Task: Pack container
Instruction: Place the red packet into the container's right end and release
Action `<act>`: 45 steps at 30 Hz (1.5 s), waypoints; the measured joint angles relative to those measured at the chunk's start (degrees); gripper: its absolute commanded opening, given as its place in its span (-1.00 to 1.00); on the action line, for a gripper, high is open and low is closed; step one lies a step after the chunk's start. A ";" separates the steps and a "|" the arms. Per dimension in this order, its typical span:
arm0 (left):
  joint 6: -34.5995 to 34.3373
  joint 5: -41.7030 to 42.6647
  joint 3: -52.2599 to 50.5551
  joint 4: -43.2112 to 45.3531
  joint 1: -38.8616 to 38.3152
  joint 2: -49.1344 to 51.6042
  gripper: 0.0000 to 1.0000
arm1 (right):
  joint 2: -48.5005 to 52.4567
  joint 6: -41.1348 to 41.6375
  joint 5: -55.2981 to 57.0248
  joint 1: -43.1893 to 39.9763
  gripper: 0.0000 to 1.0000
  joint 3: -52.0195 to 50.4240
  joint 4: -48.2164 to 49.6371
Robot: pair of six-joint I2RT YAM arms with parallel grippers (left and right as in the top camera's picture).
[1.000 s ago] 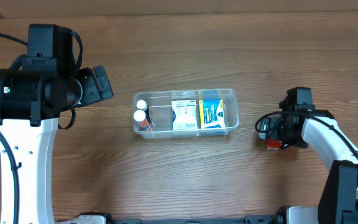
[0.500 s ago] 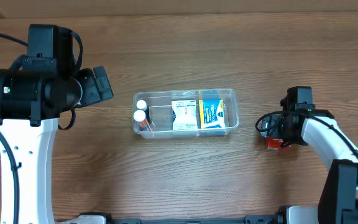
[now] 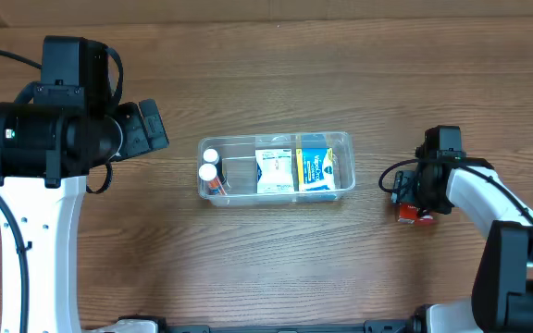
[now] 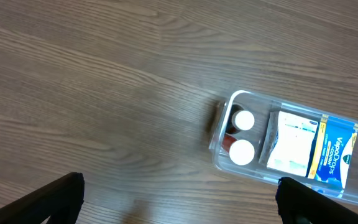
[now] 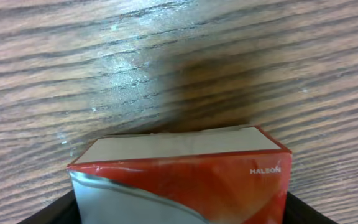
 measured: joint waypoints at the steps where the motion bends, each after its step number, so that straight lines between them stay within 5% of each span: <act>1: -0.02 0.00 0.00 0.02 0.00 0.00 1.00 | 0.33 0.07 -0.37 0.00 0.21 0.76 -1.14; 5: 0.00 -0.02 0.00 -0.07 0.00 0.00 1.00 | 0.92 0.13 -4.98 0.00 0.16 6.62 -10.97; 9: -0.02 0.00 0.00 -0.15 0.00 0.00 1.00 | -2.71 0.11 -9.18 0.98 0.08 23.21 -24.00; 14: 0.00 0.00 0.00 -0.13 0.00 0.00 1.00 | -11.54 0.07 -12.92 11.91 0.05 39.56 -27.52; 21: 0.00 0.00 0.00 -0.11 0.00 0.00 1.00 | -7.89 2.23 -11.91 28.24 0.05 40.85 -25.55; 31: 0.00 -0.02 0.00 -0.13 0.00 0.00 1.00 | 11.72 5.51 -10.01 28.94 -0.03 40.81 -26.71; 45: 0.00 0.00 0.00 -0.15 0.00 0.00 1.00 | 12.76 15.78 -6.47 28.94 -0.02 40.81 -26.58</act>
